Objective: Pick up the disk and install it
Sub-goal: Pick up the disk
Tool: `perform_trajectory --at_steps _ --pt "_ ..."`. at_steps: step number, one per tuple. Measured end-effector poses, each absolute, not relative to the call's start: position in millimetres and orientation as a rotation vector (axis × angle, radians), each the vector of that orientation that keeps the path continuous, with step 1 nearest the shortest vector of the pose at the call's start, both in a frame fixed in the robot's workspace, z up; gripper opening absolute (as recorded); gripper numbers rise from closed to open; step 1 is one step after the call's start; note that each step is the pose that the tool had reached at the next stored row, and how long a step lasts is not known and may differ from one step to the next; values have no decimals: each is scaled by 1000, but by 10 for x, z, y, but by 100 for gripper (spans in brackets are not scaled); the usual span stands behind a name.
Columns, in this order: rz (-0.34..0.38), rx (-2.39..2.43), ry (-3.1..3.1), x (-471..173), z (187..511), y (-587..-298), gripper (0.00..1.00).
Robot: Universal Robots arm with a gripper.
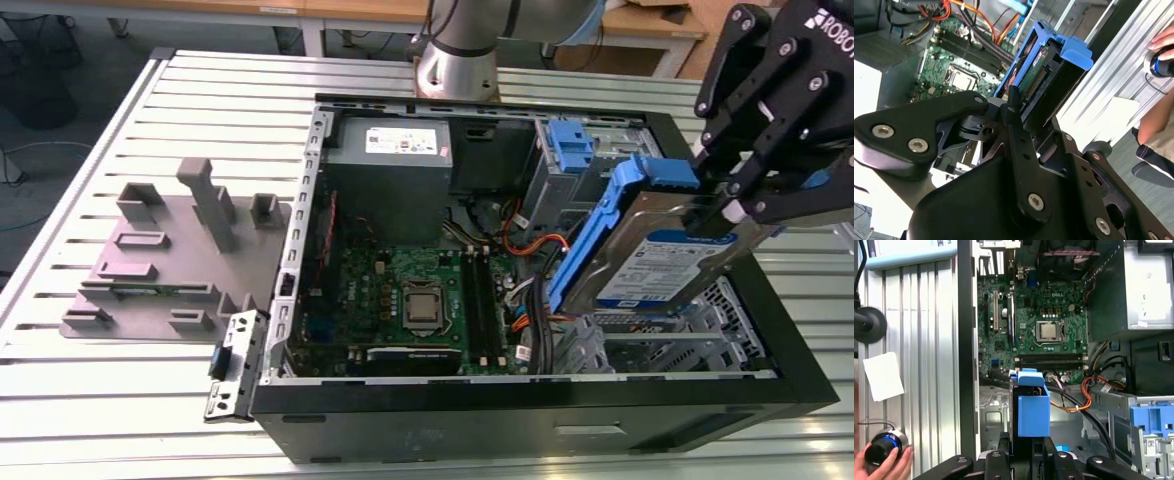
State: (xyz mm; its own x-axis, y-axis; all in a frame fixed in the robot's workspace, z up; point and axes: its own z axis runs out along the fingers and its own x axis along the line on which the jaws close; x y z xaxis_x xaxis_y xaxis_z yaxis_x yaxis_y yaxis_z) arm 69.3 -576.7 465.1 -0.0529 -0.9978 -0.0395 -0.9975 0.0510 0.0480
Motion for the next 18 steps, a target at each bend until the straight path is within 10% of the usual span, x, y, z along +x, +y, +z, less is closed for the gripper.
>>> perform_trajectory --at_steps 18 --pt "-108 2181 -2241 1096 4571 -5767 35"
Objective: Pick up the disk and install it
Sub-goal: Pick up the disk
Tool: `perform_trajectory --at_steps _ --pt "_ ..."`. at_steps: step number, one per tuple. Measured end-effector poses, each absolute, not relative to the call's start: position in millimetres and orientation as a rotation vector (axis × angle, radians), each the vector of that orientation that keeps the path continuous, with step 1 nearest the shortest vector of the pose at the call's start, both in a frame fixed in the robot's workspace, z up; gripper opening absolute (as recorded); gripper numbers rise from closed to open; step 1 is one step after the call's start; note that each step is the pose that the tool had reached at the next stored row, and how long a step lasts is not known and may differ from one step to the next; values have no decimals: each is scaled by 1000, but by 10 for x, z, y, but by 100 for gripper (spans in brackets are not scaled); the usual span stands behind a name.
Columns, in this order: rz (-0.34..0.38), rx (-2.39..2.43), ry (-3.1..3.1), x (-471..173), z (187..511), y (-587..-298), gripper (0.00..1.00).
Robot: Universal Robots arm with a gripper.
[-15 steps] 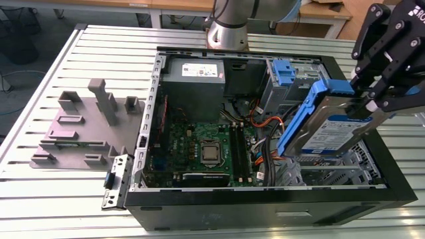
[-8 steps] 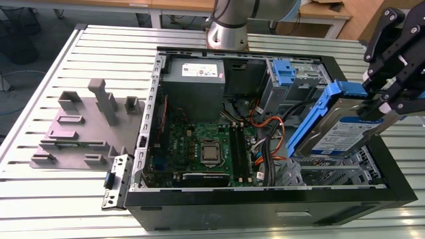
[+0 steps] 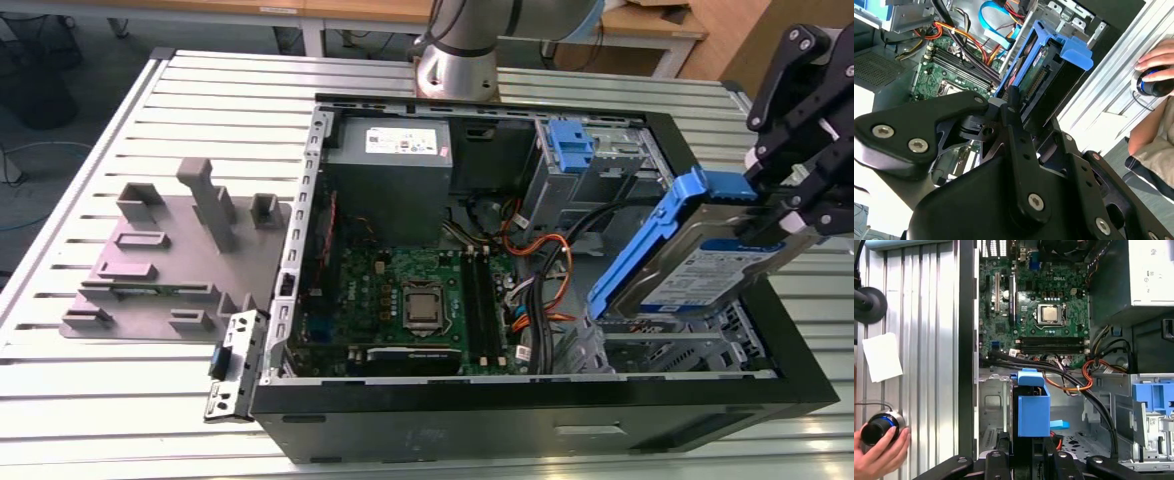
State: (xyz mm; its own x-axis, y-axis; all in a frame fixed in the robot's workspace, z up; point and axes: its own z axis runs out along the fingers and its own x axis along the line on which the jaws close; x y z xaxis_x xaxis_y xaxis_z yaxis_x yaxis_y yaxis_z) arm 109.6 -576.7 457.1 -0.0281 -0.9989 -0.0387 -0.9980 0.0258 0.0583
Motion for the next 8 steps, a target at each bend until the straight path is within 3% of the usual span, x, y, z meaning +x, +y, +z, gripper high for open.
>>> perform_trajectory --at_steps 8 --pt "-109 2197 -2223 1143 4534 -5767 35"
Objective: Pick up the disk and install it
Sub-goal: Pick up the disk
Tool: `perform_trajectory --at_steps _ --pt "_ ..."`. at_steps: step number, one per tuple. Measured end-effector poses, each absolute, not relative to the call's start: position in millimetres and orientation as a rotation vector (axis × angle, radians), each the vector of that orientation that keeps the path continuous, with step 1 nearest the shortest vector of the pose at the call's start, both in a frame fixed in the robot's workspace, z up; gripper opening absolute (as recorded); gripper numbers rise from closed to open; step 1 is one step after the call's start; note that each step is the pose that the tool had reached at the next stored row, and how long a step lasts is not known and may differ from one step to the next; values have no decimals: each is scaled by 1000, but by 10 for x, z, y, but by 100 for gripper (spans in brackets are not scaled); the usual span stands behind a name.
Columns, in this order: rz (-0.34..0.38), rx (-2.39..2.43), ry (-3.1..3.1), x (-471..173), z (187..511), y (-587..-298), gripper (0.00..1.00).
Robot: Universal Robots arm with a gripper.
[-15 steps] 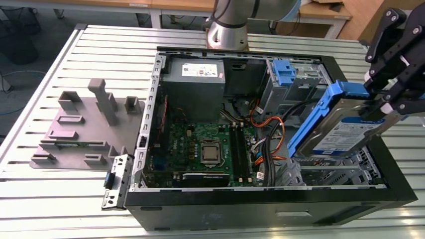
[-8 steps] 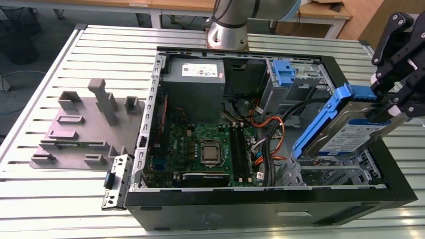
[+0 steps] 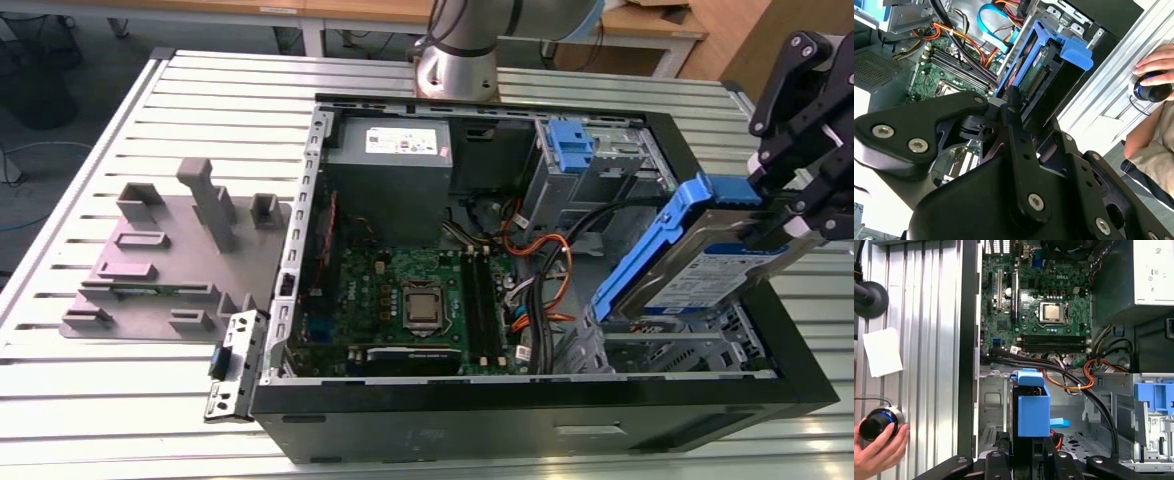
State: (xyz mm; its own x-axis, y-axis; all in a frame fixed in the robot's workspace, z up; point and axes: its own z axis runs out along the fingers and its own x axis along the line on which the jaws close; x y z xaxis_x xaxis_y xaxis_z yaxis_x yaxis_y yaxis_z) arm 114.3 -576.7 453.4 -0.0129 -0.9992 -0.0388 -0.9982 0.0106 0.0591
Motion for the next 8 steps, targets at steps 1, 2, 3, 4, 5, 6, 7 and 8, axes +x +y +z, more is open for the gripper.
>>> perform_trajectory --at_steps 1,2,3,4,5,6,7,8 --pt "-109 2197 -2223 1146 4529 -5767 35" --pt "-109 2197 -2223 1150 4524 -5767 35" --pt "-109 2197 -2223 1155 4519 -5767 35" --pt "-109 2197 -2223 1161 4515 -5768 35" --pt "-109 2197 -2223 1167 4513 -5767 35" --pt "-108 2197 -2223 1170 4510 -5767 35" --pt "-109 2197 -2223 1172 4505 -5767 35" --pt "-109 2197 -2223 1173 4496 -5767 35"
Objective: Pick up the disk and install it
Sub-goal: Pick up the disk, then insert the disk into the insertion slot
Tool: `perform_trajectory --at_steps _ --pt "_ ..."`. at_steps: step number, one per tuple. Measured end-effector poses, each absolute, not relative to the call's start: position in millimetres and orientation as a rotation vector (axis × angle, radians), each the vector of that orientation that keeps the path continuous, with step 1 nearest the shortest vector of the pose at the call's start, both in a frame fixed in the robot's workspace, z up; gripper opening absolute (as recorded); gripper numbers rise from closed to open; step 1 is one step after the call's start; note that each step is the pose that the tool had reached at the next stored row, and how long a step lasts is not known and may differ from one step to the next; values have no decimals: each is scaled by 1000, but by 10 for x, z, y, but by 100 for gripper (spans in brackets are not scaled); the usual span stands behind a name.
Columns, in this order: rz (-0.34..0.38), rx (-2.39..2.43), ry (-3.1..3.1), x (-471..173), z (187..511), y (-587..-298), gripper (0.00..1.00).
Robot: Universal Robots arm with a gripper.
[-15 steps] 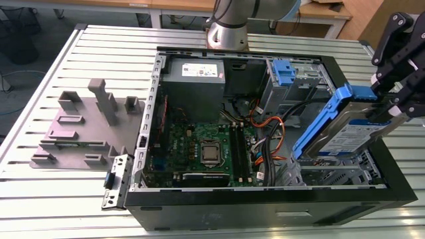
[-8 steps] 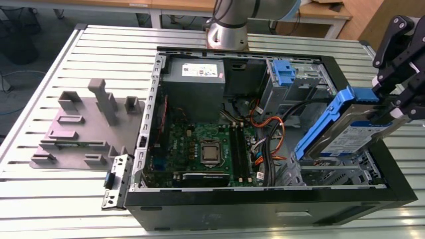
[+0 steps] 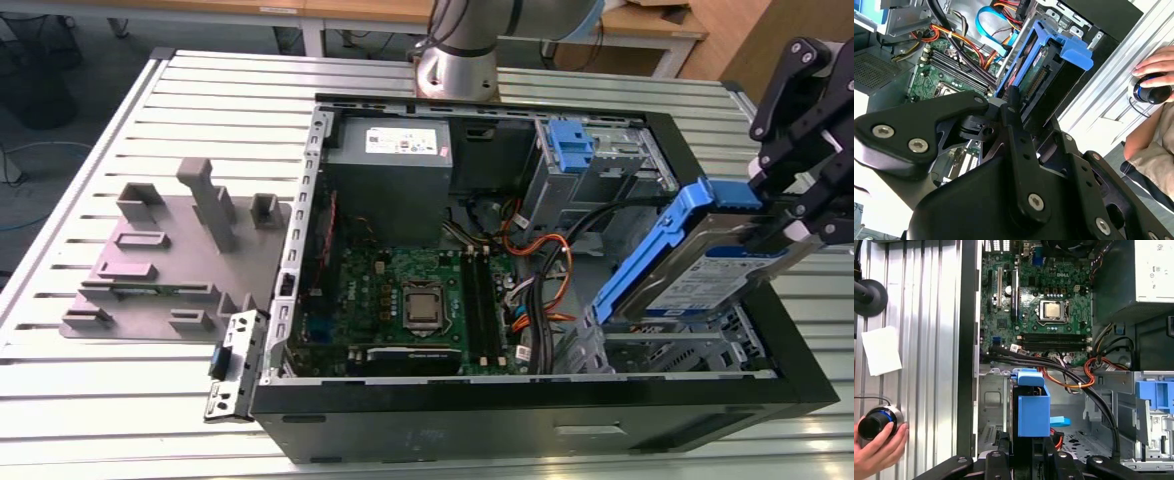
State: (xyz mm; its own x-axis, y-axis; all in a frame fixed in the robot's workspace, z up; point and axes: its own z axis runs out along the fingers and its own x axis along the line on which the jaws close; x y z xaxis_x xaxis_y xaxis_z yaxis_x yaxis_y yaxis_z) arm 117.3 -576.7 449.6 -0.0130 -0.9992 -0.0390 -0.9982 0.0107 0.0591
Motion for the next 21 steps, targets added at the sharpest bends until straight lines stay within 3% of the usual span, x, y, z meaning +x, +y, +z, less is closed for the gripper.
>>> perform_trajectory --at_steps 21 --pt "-109 2197 -2223 1200 4444 -5735 35"
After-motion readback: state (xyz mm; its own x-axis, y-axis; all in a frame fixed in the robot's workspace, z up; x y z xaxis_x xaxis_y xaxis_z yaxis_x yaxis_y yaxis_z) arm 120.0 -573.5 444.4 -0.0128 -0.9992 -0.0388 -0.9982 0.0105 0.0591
